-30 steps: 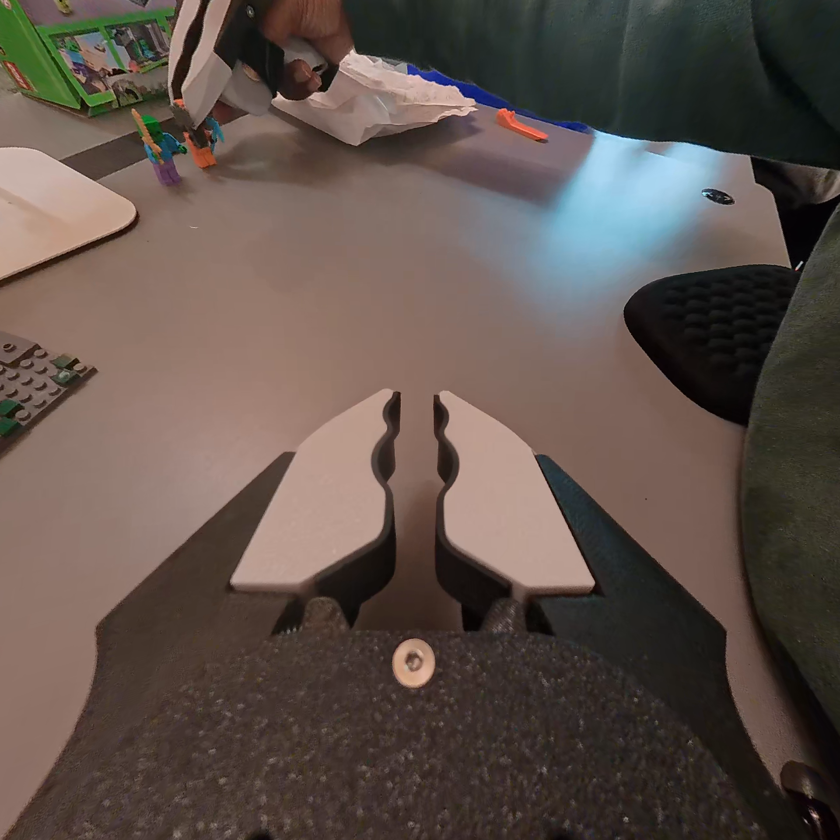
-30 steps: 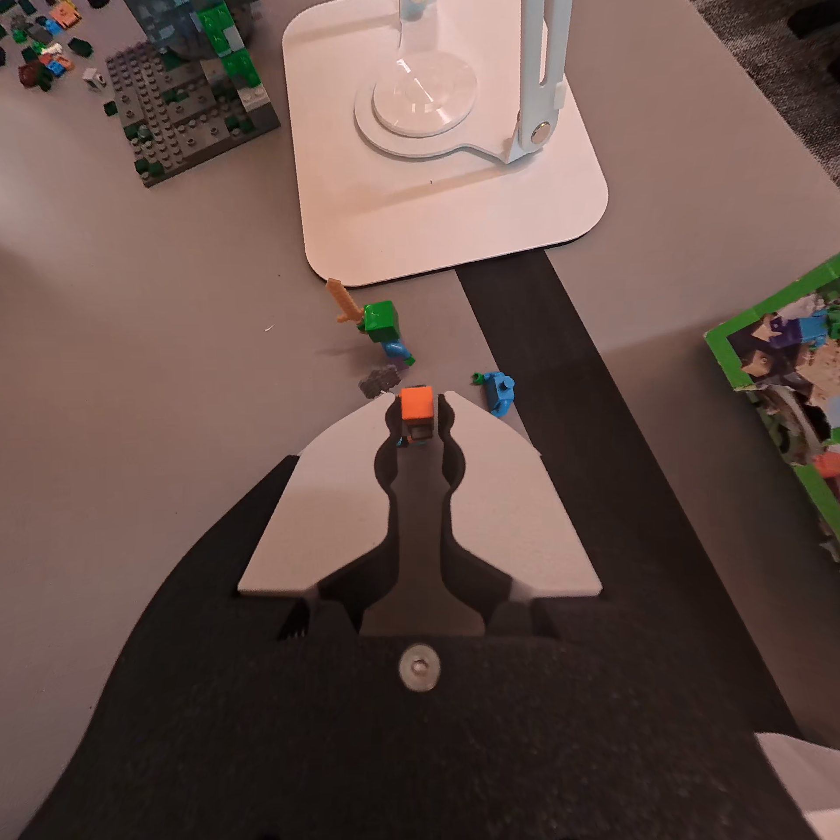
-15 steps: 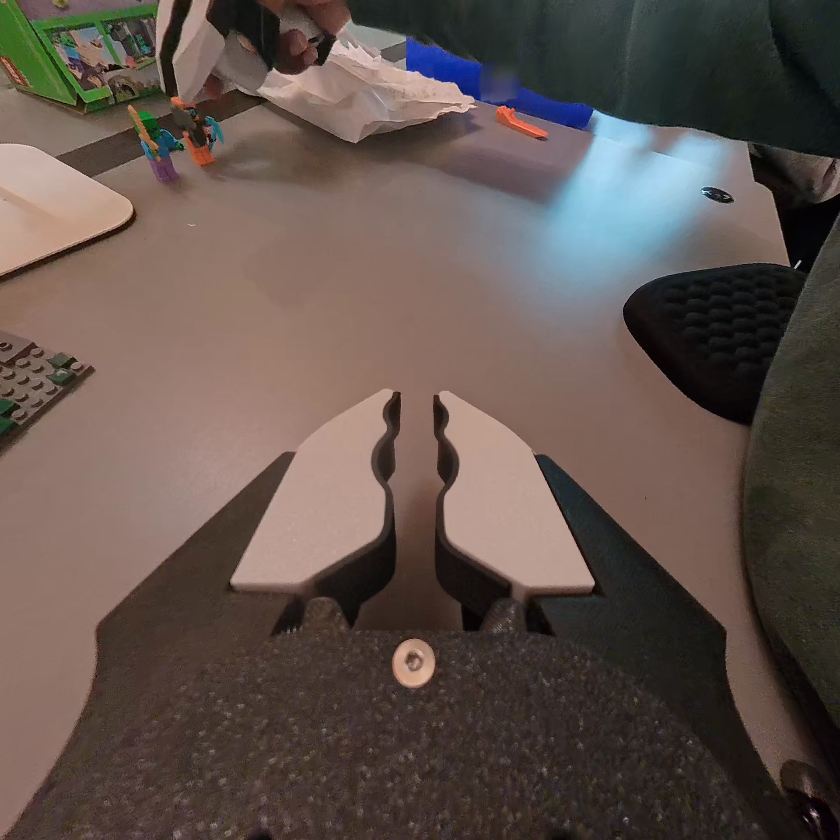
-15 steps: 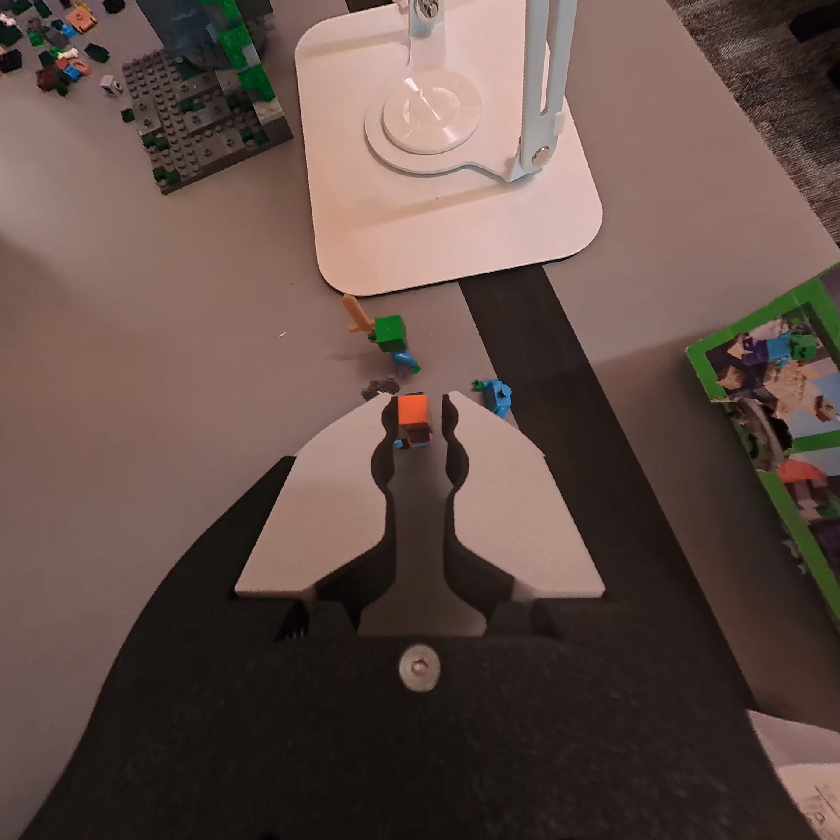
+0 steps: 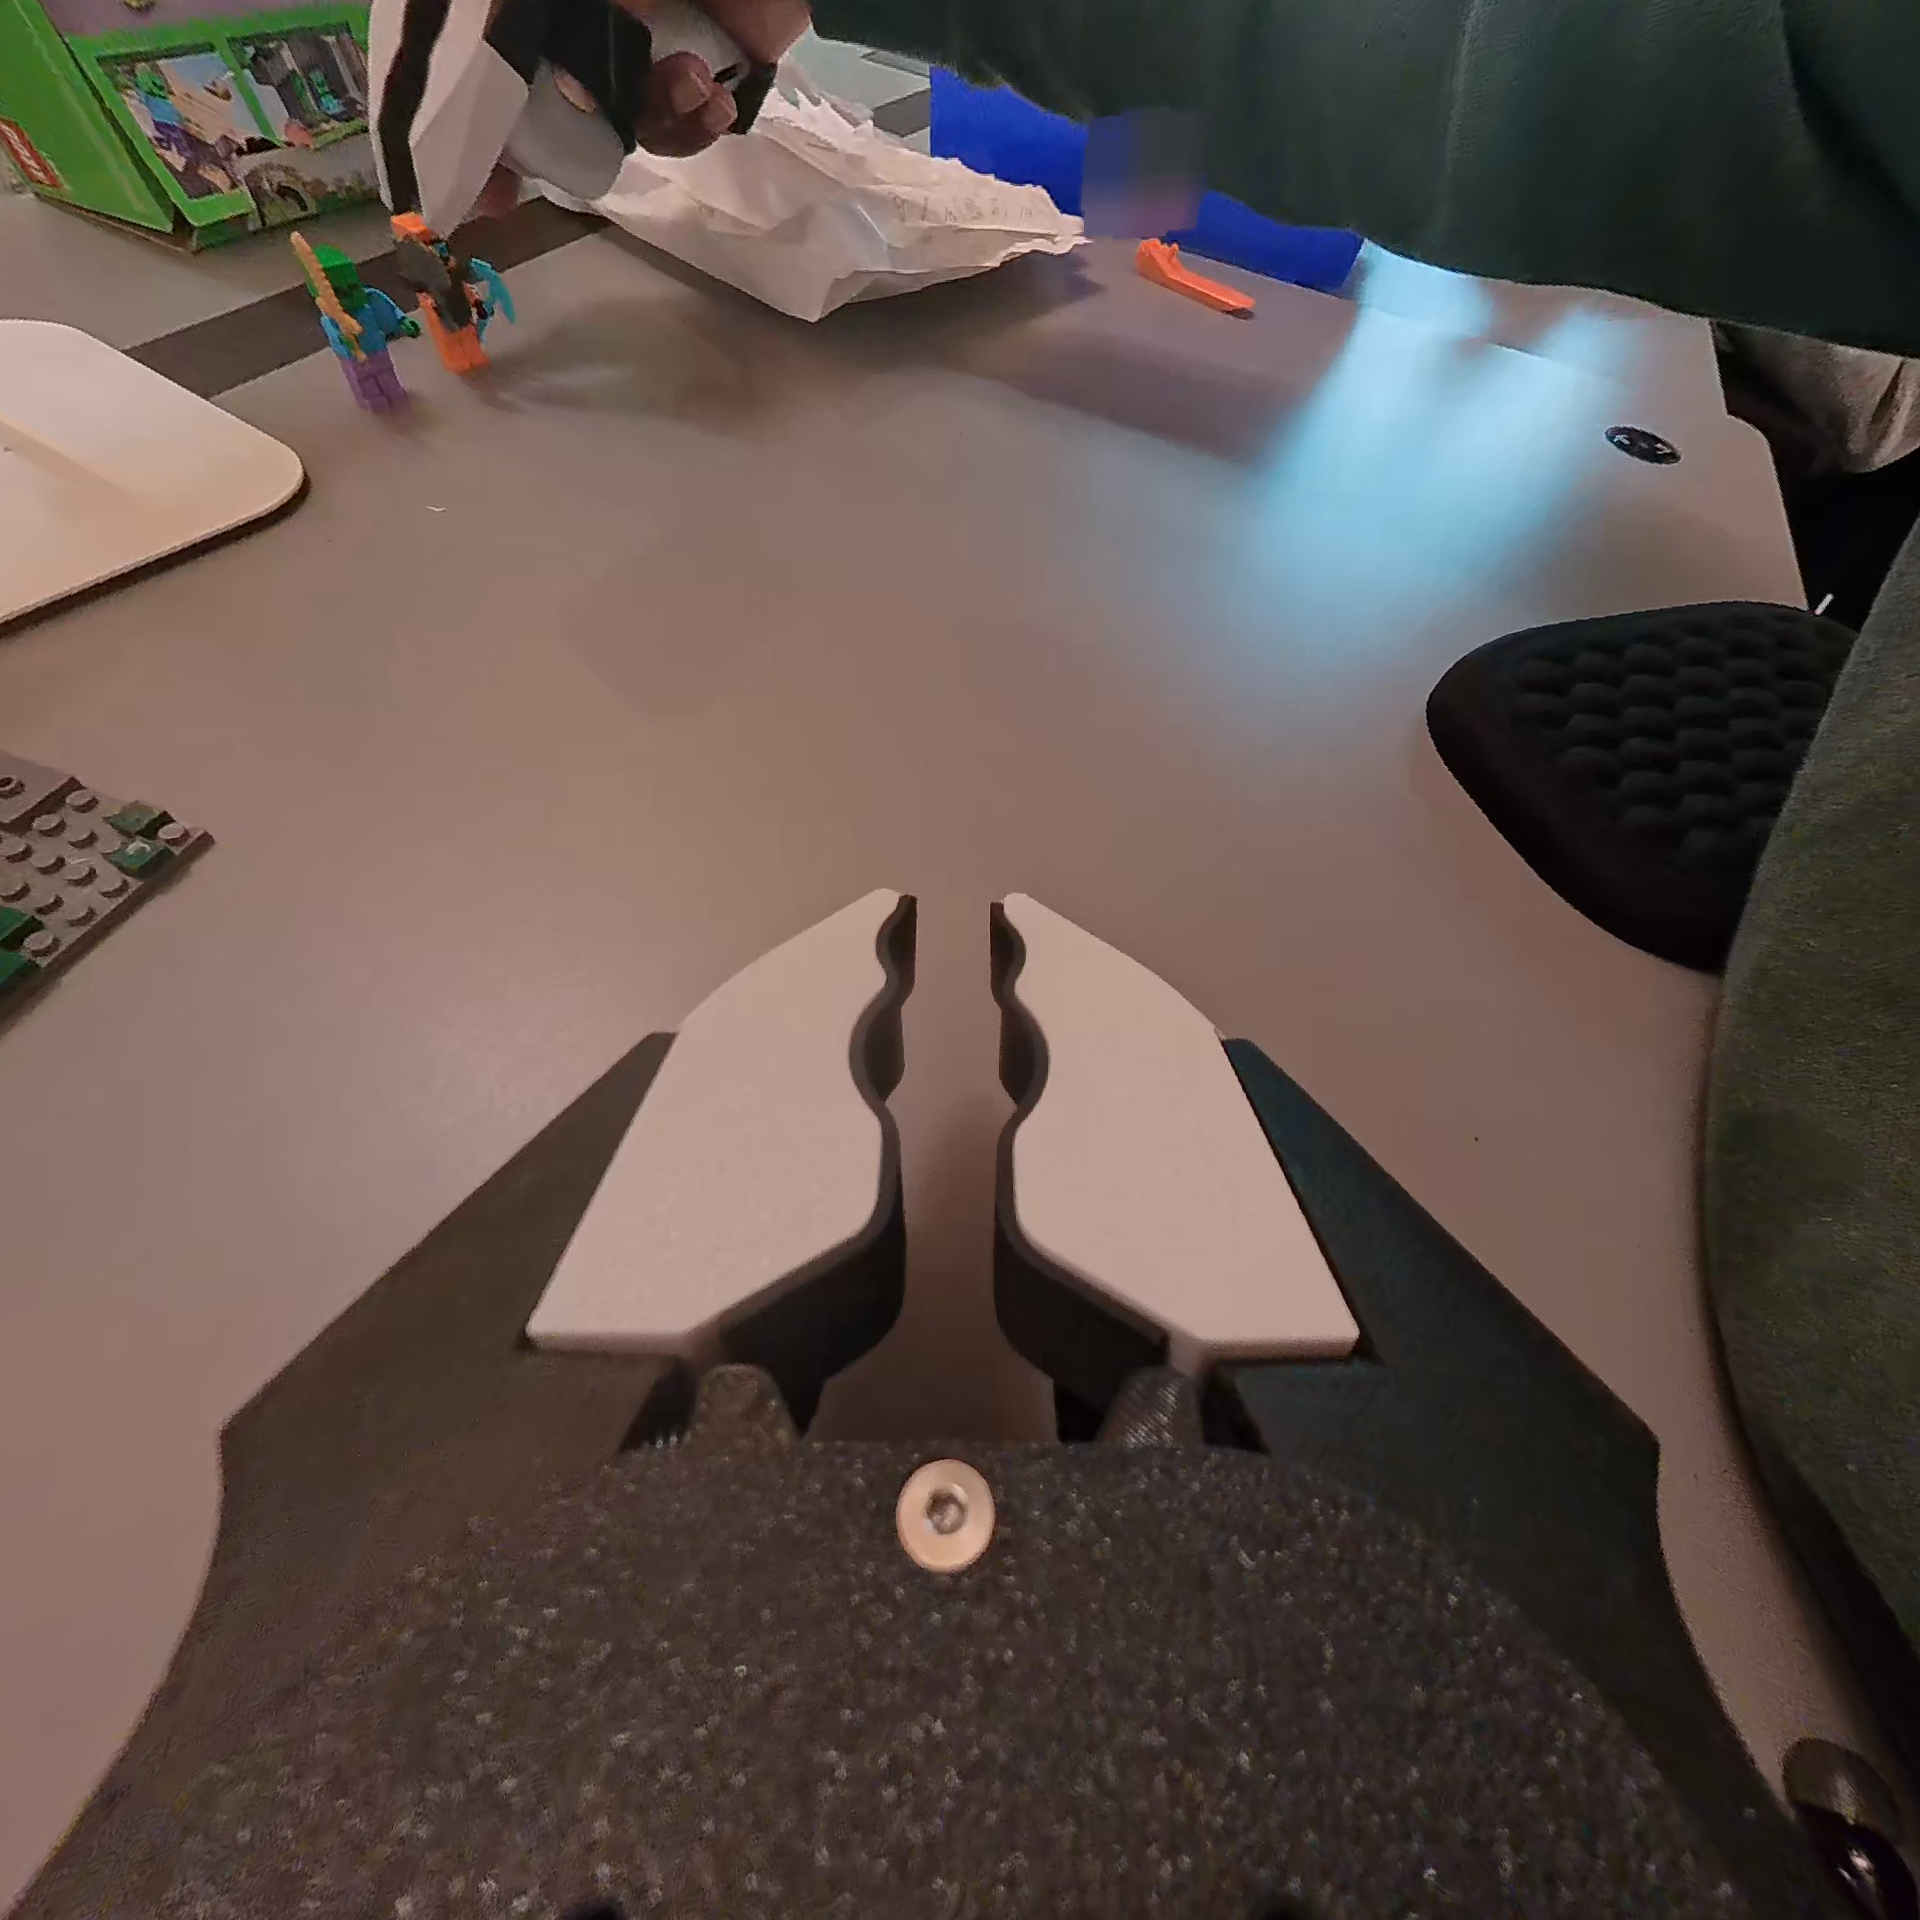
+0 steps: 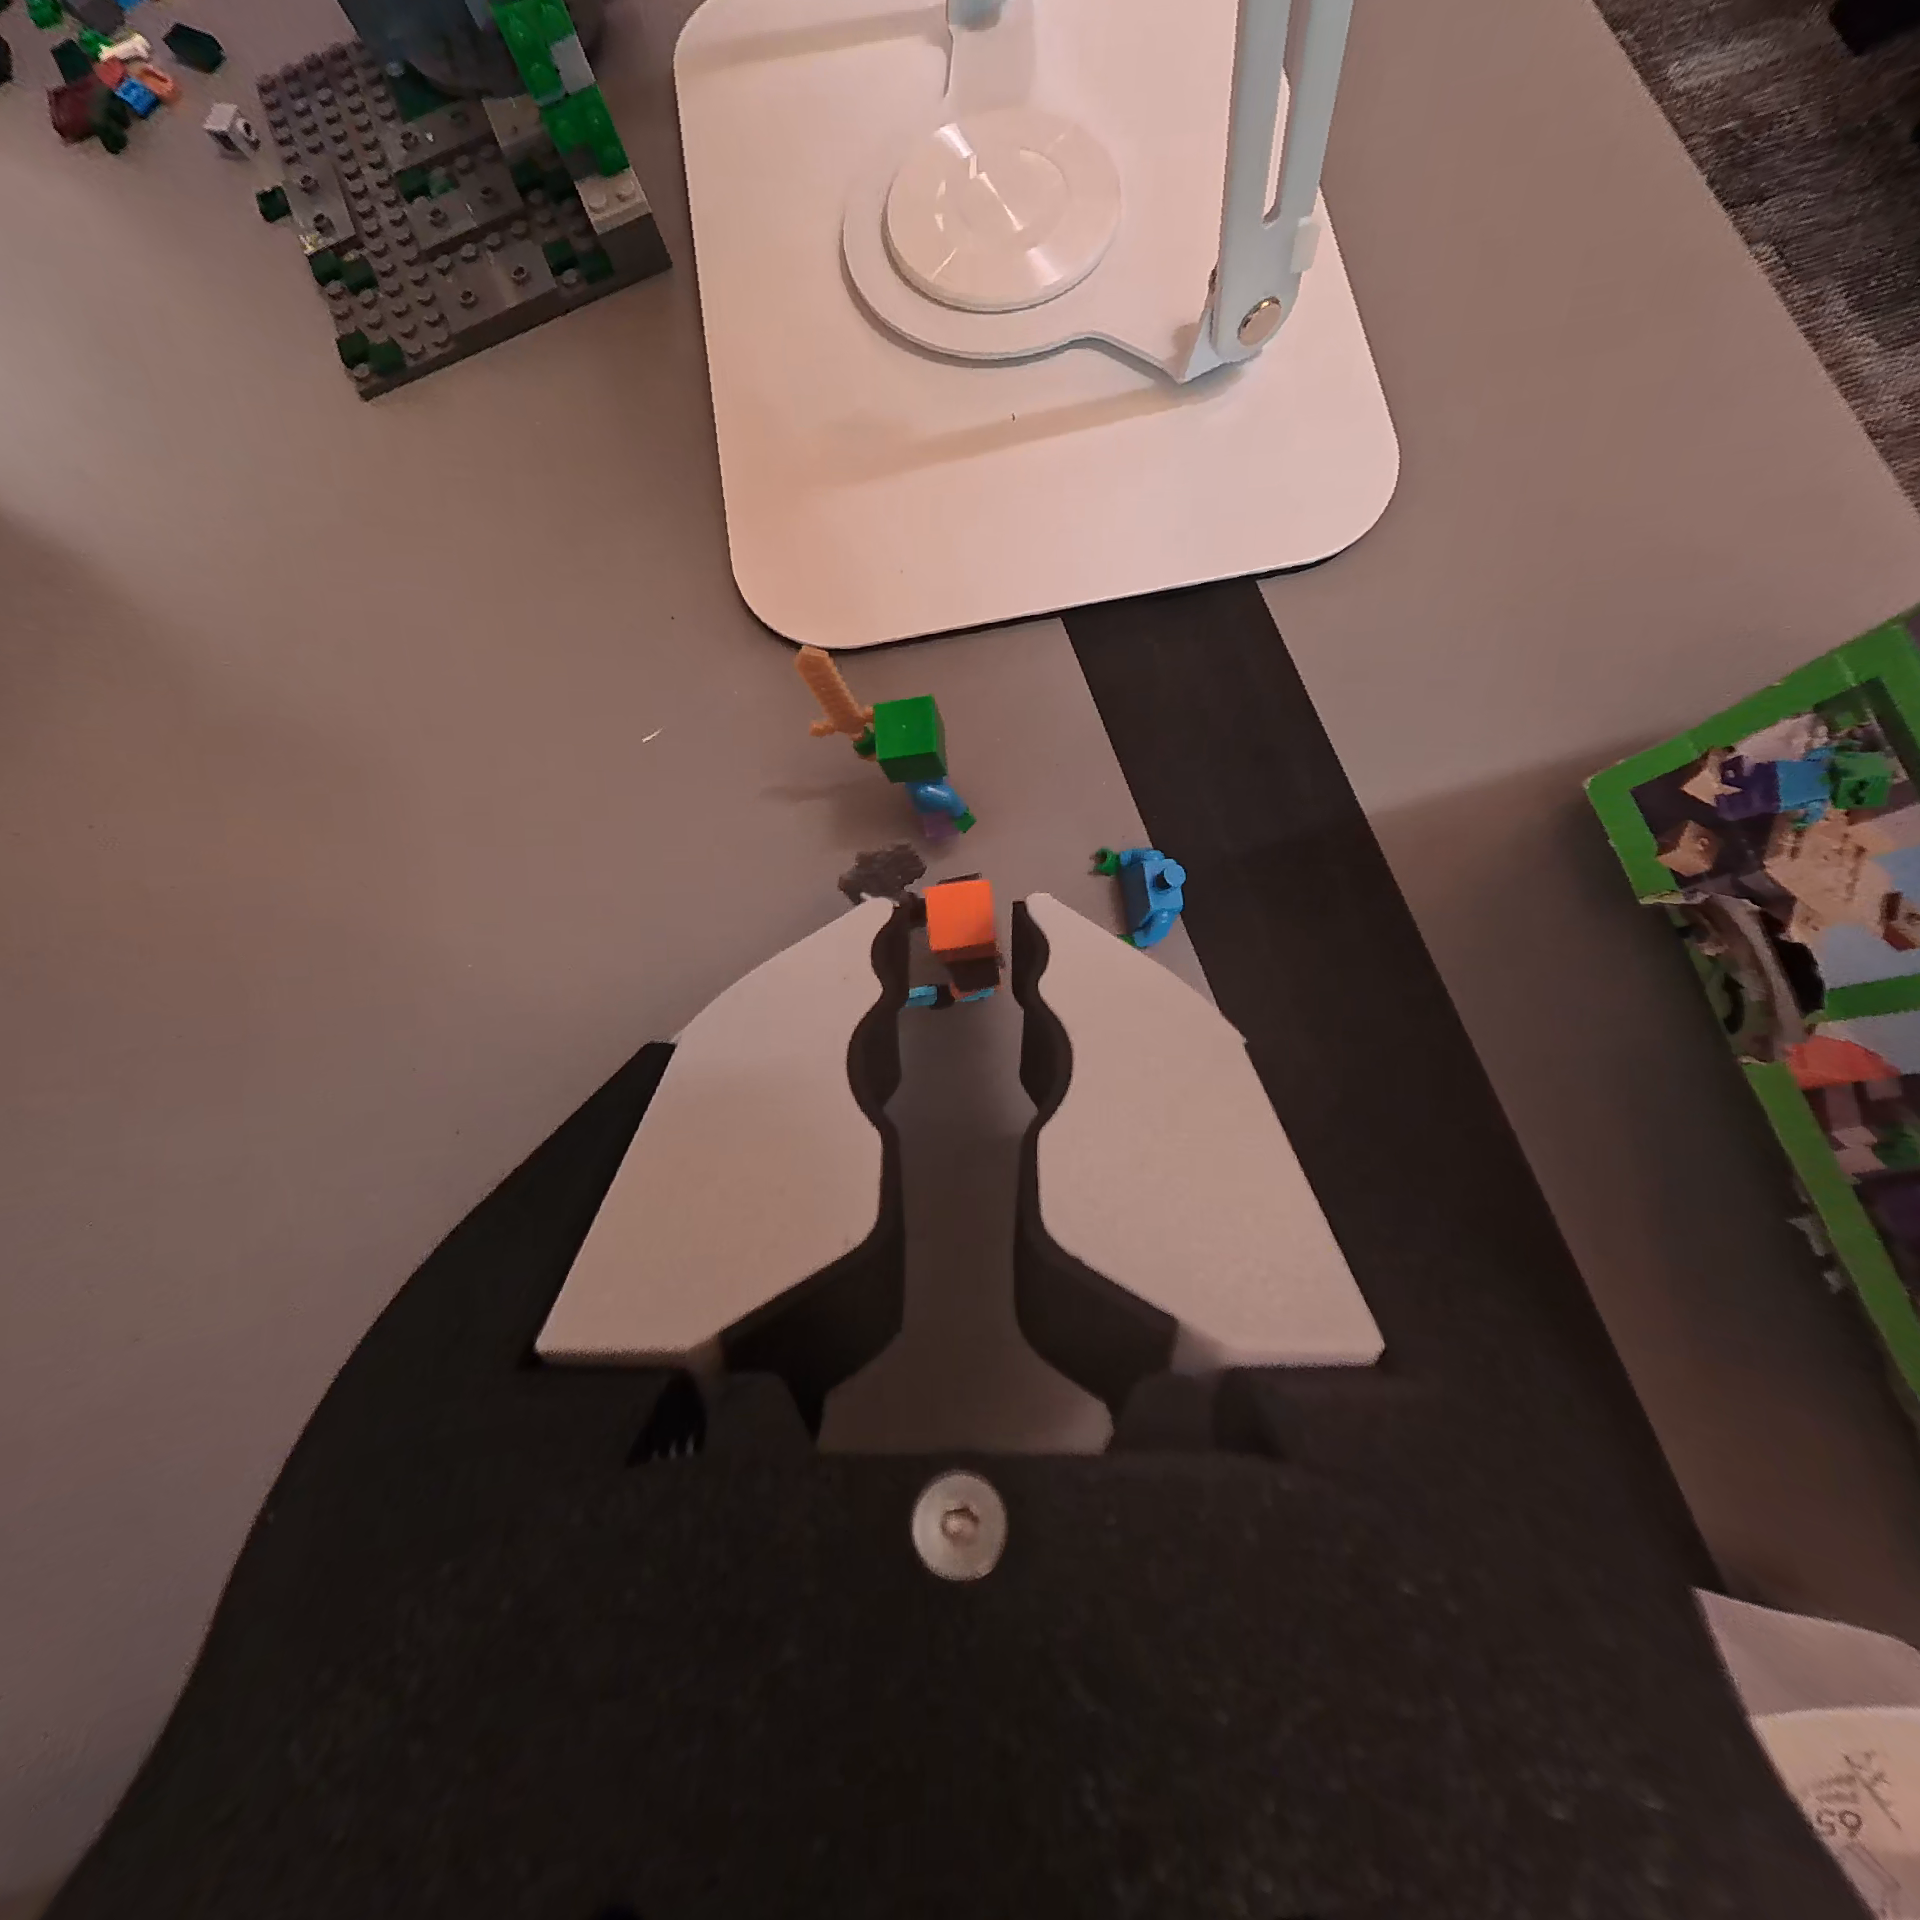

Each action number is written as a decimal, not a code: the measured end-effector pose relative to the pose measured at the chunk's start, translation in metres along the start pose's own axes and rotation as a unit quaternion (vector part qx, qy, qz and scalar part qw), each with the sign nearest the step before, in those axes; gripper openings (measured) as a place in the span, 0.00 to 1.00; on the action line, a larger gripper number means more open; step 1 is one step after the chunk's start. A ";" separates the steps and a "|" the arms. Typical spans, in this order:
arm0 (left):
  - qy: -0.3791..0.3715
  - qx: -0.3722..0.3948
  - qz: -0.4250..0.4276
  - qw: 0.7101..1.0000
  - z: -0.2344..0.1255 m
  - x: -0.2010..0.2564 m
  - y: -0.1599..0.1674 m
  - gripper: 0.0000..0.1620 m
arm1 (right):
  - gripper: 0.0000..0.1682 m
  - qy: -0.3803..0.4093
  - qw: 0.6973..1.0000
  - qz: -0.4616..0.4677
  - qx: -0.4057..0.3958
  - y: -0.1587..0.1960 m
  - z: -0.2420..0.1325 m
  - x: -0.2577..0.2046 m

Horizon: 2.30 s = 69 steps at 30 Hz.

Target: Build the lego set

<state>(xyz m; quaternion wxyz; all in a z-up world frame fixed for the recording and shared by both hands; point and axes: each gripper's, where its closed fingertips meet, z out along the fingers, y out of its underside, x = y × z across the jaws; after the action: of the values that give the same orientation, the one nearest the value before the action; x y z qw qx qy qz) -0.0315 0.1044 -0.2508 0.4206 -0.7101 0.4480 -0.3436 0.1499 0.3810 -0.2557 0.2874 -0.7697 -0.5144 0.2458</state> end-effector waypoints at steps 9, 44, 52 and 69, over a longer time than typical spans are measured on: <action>0.000 0.000 0.001 1.000 0.000 0.000 0.000 0.08 | 0.12 0.005 1.000 -0.004 -0.006 0.002 -0.001 0.000; -0.291 0.080 0.008 0.953 -0.060 -0.076 -0.030 0.00 | 0.00 0.375 0.872 0.224 0.222 0.003 -0.048 -0.215; -0.328 0.080 0.023 0.941 -0.062 -0.083 -0.029 0.00 | 0.00 0.437 0.845 0.216 0.221 0.015 -0.045 -0.187; -0.376 0.099 0.079 0.918 -0.074 -0.095 -0.041 0.00 | 0.04 0.424 0.869 0.133 0.217 -0.001 -0.022 -0.199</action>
<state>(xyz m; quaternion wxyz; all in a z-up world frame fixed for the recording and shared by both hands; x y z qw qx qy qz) -0.1154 0.1805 -0.1942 0.6521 -0.7040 0.2749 -0.0595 0.0944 0.1912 -0.2233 0.6024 -0.7792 -0.1689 0.0373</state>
